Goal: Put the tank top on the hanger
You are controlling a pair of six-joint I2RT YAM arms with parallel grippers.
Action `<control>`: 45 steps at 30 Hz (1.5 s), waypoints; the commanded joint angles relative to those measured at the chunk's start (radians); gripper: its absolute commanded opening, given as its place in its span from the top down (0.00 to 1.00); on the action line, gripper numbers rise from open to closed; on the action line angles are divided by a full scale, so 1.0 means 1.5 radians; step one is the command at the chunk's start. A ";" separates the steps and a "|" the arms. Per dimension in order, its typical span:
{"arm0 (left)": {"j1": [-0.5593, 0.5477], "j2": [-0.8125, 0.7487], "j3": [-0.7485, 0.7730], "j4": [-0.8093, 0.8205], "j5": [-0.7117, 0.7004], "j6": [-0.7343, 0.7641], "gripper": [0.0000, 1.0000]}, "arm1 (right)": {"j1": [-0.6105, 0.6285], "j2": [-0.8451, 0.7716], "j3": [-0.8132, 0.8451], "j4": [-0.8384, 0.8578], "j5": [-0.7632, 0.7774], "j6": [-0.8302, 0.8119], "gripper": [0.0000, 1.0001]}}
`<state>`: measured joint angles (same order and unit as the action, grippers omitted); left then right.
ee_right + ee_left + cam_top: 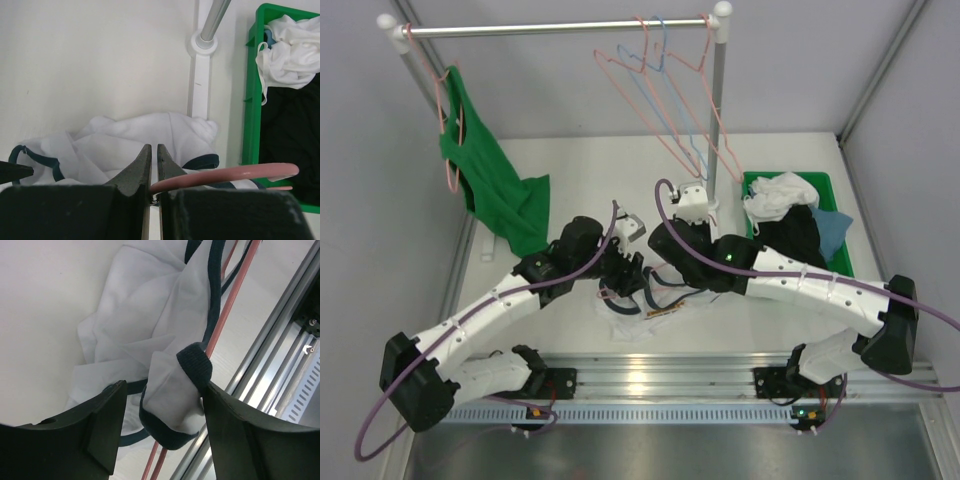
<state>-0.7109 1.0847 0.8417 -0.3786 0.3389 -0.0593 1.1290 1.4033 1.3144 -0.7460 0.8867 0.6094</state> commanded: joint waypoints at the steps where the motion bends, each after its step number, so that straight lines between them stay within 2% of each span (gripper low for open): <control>1: 0.002 -0.009 0.020 0.006 -0.013 0.023 0.33 | -0.009 -0.022 0.005 0.033 0.004 -0.006 1.00; 9: 0.002 0.012 0.017 0.021 0.048 0.029 0.38 | -0.009 -0.021 0.005 0.036 0.002 -0.008 1.00; 14: 0.002 0.012 0.006 0.029 0.086 0.015 0.48 | -0.008 -0.022 0.005 0.036 0.001 -0.009 1.00; 19: 0.001 0.013 -0.001 0.039 0.092 -0.009 0.67 | -0.008 -0.024 0.004 0.037 0.001 -0.010 1.00; 21: 0.000 0.017 -0.003 0.042 0.098 -0.016 0.78 | -0.008 -0.024 0.005 0.037 0.001 -0.009 1.00; 23: -0.002 0.019 -0.005 0.043 0.099 -0.024 0.83 | -0.008 -0.024 0.005 0.037 0.001 -0.009 1.00; 24: -0.003 0.020 -0.007 0.044 0.097 -0.026 0.93 | -0.008 -0.024 0.005 0.038 0.001 -0.009 1.00; 26: -0.009 0.016 -0.011 0.054 0.081 -0.037 1.00 | -0.008 -0.024 0.006 0.037 0.001 -0.011 1.00; 33: -0.047 -0.037 -0.069 0.147 -0.027 -0.100 1.00 | -0.008 -0.022 0.019 0.033 -0.002 -0.015 1.00; 36: -0.050 -0.080 -0.096 0.177 -0.046 -0.112 1.00 | -0.008 -0.023 0.025 0.031 -0.004 -0.018 1.00; 39: -0.050 -0.114 -0.115 0.192 -0.062 -0.118 1.00 | -0.008 -0.024 0.026 0.032 -0.005 -0.021 0.96; 45: -0.054 -0.152 -0.161 0.267 -0.077 -0.143 1.00 | -0.007 -0.025 0.033 0.035 -0.010 -0.028 0.78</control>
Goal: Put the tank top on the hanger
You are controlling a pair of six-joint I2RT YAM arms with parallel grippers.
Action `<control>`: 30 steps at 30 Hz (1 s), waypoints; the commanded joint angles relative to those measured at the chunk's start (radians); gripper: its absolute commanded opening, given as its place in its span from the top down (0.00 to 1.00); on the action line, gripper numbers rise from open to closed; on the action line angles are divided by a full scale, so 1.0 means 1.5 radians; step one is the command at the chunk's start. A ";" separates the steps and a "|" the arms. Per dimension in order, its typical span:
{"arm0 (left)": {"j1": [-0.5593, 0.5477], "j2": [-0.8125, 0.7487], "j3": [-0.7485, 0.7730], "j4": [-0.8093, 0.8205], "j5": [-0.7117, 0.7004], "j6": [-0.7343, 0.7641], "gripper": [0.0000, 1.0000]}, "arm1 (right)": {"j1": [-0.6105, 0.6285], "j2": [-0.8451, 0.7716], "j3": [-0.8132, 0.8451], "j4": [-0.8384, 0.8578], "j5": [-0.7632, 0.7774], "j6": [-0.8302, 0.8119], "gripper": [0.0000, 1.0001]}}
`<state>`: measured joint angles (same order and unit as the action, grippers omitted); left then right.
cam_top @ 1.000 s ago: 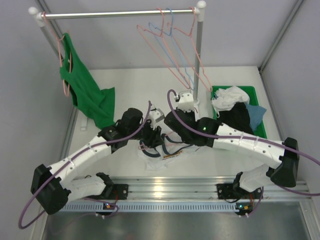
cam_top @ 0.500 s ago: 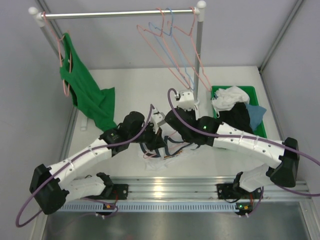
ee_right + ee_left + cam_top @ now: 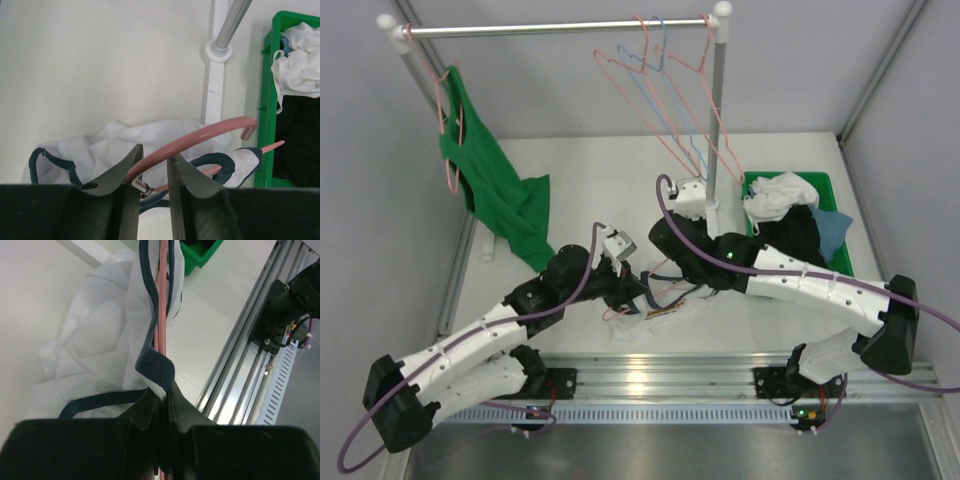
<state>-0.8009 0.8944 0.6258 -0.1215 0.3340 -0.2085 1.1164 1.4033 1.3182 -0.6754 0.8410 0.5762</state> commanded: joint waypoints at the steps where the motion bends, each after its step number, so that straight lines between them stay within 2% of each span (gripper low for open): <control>1: 0.004 -0.039 -0.033 0.117 -0.077 -0.049 1.00 | 0.001 -0.024 0.031 -0.011 0.020 -0.008 0.73; 3: 0.001 -0.052 -0.049 0.137 -0.092 -0.060 1.00 | 0.002 -0.024 0.033 -0.011 0.018 -0.013 0.69; 6: 0.001 -0.077 -0.068 0.157 -0.112 -0.068 1.00 | 0.003 -0.026 0.037 -0.009 0.016 -0.021 0.54; 9: 0.001 -0.096 -0.079 0.162 -0.132 -0.070 1.00 | 0.004 -0.036 0.039 0.002 0.004 -0.034 0.33; 15: 0.000 -0.133 -0.110 0.176 -0.175 -0.083 1.00 | 0.005 -0.077 0.026 0.050 -0.045 -0.072 0.15; 19: 0.001 -0.159 -0.121 0.168 -0.202 -0.089 1.00 | 0.005 -0.124 0.009 0.065 -0.065 -0.077 0.08; 22: 0.000 -0.175 -0.117 0.148 -0.217 -0.089 1.00 | 0.005 -0.154 0.002 0.061 -0.066 -0.074 0.07; 30: 0.001 -0.228 -0.079 0.051 -0.333 -0.096 1.00 | 0.004 -0.208 0.005 0.022 -0.019 -0.052 0.05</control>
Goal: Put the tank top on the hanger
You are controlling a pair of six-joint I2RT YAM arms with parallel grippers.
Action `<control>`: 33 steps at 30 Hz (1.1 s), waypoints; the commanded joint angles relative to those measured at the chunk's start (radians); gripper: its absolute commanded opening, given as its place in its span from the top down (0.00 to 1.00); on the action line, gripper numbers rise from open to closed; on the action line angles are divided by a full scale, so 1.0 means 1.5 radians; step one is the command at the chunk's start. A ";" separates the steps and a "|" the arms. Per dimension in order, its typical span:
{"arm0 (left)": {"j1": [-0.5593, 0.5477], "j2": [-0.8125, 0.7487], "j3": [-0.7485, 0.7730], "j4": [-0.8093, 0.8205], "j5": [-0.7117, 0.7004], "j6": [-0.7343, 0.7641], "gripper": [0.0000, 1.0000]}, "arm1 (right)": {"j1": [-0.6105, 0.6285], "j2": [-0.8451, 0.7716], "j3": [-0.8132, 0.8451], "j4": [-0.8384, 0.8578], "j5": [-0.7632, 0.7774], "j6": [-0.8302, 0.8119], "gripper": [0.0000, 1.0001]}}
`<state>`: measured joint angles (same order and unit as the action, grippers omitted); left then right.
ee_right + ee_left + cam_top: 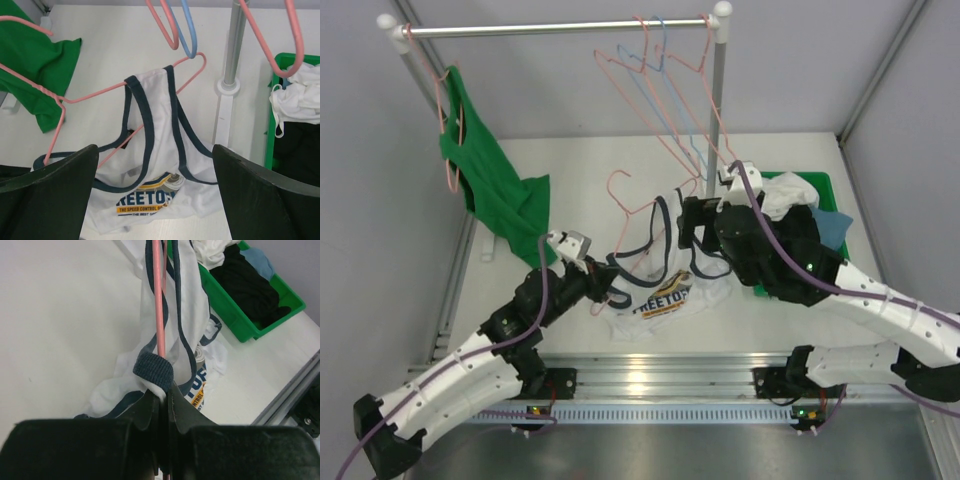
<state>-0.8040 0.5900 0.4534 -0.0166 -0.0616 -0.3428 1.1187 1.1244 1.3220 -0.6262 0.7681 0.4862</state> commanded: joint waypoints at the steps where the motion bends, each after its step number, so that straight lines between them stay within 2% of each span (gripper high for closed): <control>1: 0.003 -0.029 0.043 -0.030 -0.081 -0.007 1.00 | 0.002 -0.034 0.002 -0.014 0.033 0.010 0.05; 6: 0.002 -0.037 0.123 -0.155 -0.175 -0.003 1.00 | 0.002 -0.064 -0.007 -0.020 0.043 0.015 0.04; 11: 0.003 -0.020 0.204 -0.231 -0.262 0.044 1.00 | 0.000 -0.086 -0.005 -0.036 0.053 0.013 0.03; 19: 0.022 0.089 0.365 -0.325 -0.340 0.084 1.00 | 0.000 -0.097 0.004 -0.052 0.053 0.011 0.02; 21: 0.056 0.123 0.403 -0.344 -0.319 0.102 1.00 | 0.000 -0.096 0.007 -0.055 0.049 0.009 0.02; 25: 0.172 0.172 0.459 -0.361 -0.231 0.117 1.00 | -0.001 -0.101 0.009 -0.056 0.041 -0.002 0.02; 33: 0.248 0.244 0.623 -0.424 -0.195 0.131 1.00 | -0.002 -0.105 0.029 -0.049 0.013 -0.039 0.01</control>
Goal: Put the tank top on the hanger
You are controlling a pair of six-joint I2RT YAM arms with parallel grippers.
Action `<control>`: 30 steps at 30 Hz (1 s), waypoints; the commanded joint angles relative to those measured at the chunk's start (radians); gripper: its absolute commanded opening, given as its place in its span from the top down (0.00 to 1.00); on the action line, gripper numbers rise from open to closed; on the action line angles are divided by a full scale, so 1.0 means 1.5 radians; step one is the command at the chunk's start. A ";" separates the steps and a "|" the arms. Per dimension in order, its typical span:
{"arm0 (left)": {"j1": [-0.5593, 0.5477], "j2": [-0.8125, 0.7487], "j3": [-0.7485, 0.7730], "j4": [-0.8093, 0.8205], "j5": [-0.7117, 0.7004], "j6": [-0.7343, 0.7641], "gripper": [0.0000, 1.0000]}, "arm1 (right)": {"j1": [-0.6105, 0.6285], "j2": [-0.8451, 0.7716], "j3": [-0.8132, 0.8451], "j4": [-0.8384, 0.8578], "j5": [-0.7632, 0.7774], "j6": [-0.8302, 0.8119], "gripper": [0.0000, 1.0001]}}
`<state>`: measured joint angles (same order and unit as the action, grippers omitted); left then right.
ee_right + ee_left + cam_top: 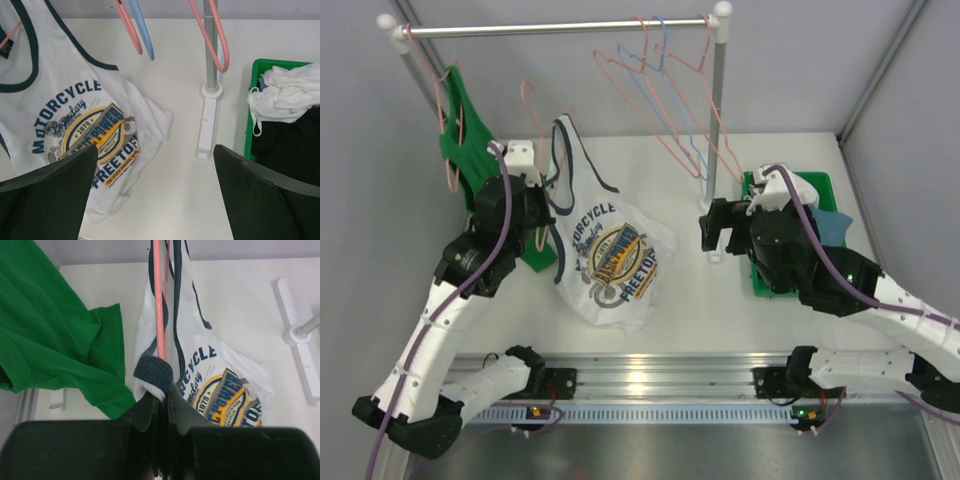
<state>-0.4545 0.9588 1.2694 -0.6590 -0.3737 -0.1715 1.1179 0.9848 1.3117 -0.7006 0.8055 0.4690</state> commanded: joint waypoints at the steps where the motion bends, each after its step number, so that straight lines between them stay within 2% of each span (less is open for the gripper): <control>1: 0.016 0.000 0.093 -0.005 0.009 0.014 1.00 | -0.003 -0.013 0.038 0.002 -0.014 -0.037 0.01; 5: 0.017 0.019 0.182 -0.078 -0.007 0.005 1.00 | -0.005 -0.017 0.044 0.010 -0.033 -0.057 0.00; 16: 0.016 0.088 0.394 -0.185 -0.013 0.031 1.00 | -0.009 -0.020 0.046 0.031 -0.048 -0.086 0.00; 23: 0.016 0.127 0.447 -0.234 -0.023 0.039 1.00 | -0.010 -0.016 0.047 0.034 -0.056 -0.086 0.00; 30: 0.018 0.164 0.475 -0.226 -0.048 0.069 1.00 | -0.011 -0.011 0.050 0.039 -0.060 -0.088 0.00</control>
<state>-0.4358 1.1904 1.9400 -1.0355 -0.4049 -0.1101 1.1141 0.9691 1.3319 -0.6792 0.7227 0.3580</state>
